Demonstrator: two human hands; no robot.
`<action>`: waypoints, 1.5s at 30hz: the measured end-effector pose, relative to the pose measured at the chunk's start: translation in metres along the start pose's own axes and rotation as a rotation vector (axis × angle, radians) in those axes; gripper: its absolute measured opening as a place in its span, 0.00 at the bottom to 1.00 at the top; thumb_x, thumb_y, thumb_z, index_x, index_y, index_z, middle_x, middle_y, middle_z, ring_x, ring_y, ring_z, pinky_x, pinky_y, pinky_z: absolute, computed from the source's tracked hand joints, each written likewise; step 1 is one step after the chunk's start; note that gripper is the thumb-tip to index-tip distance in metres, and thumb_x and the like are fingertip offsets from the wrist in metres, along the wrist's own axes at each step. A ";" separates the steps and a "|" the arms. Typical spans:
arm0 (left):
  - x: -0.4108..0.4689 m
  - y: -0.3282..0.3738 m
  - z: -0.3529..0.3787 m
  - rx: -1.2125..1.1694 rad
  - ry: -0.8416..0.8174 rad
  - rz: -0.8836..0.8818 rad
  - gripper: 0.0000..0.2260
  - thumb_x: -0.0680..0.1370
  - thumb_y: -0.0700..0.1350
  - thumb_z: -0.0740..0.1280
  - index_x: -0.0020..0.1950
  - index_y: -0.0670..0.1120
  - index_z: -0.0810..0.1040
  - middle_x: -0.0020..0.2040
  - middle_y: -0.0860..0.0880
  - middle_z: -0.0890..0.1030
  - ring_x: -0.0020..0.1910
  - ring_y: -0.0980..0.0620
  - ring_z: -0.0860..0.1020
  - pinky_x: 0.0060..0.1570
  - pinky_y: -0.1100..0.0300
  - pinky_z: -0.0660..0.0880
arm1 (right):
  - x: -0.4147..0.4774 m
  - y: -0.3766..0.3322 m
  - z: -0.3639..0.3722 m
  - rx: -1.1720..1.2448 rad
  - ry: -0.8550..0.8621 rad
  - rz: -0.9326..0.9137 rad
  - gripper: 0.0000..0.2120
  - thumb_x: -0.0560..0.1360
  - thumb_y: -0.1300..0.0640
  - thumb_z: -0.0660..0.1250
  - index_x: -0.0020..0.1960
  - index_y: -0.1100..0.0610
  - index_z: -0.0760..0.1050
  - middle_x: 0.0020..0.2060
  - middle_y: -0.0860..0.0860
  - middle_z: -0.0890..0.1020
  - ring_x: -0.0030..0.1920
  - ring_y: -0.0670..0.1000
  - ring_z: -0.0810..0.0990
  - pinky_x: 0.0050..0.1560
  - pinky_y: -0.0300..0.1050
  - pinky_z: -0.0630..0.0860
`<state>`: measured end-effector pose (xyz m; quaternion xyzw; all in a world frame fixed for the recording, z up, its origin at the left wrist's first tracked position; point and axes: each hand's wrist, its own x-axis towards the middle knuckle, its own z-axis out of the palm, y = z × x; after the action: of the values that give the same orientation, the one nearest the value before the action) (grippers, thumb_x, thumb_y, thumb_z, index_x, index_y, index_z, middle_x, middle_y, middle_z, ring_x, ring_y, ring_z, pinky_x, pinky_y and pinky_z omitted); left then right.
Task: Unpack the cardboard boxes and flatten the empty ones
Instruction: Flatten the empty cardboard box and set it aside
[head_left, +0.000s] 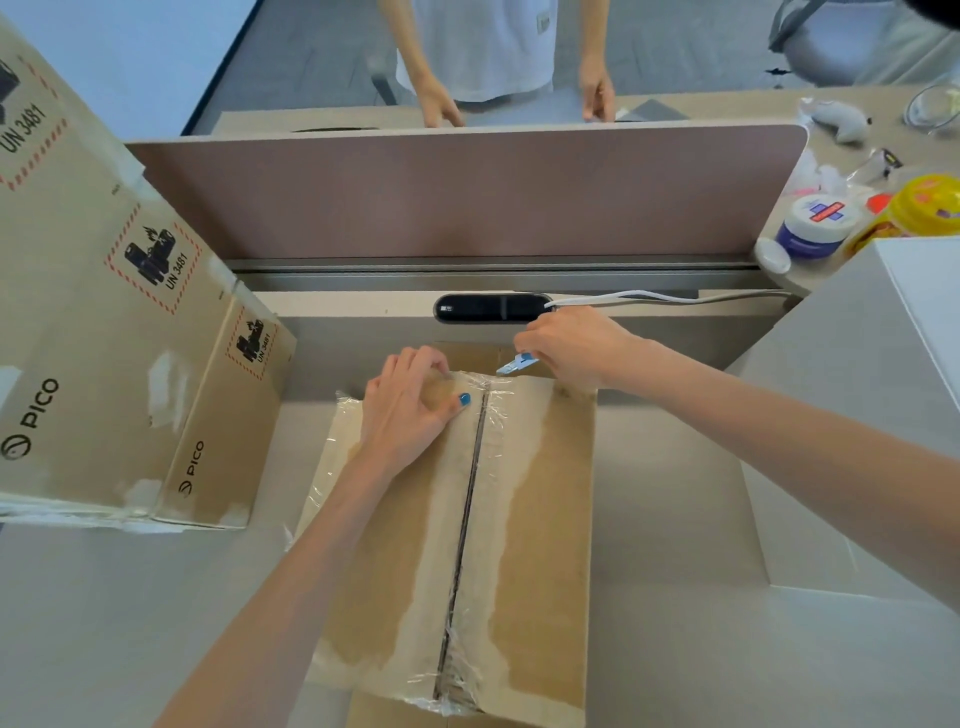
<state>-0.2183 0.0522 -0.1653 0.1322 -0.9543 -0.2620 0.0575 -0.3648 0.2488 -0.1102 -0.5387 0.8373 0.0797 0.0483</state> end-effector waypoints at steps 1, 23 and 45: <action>0.000 0.001 0.000 0.003 -0.001 -0.001 0.15 0.74 0.53 0.73 0.50 0.58 0.67 0.53 0.58 0.73 0.53 0.53 0.69 0.52 0.52 0.68 | 0.000 0.000 -0.001 -0.003 -0.016 -0.010 0.09 0.76 0.65 0.59 0.51 0.53 0.72 0.46 0.50 0.80 0.46 0.55 0.77 0.42 0.49 0.73; 0.042 0.030 -0.007 -0.184 -0.008 -0.321 0.06 0.81 0.42 0.64 0.47 0.54 0.72 0.55 0.53 0.74 0.58 0.52 0.67 0.53 0.50 0.61 | -0.008 -0.034 -0.005 0.178 0.140 0.392 0.09 0.81 0.61 0.56 0.49 0.57 0.76 0.45 0.53 0.81 0.43 0.57 0.80 0.37 0.45 0.67; 0.062 0.026 -0.007 -0.349 -0.003 -0.457 0.06 0.79 0.47 0.68 0.43 0.56 0.76 0.57 0.53 0.69 0.63 0.48 0.67 0.66 0.42 0.65 | 0.020 -0.078 -0.025 0.365 0.086 0.655 0.08 0.79 0.63 0.58 0.49 0.59 0.76 0.41 0.54 0.78 0.36 0.52 0.71 0.34 0.41 0.65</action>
<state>-0.2824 0.0529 -0.1428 0.3316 -0.8404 -0.4284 0.0176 -0.3020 0.1946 -0.0952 -0.2278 0.9669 -0.0823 0.0804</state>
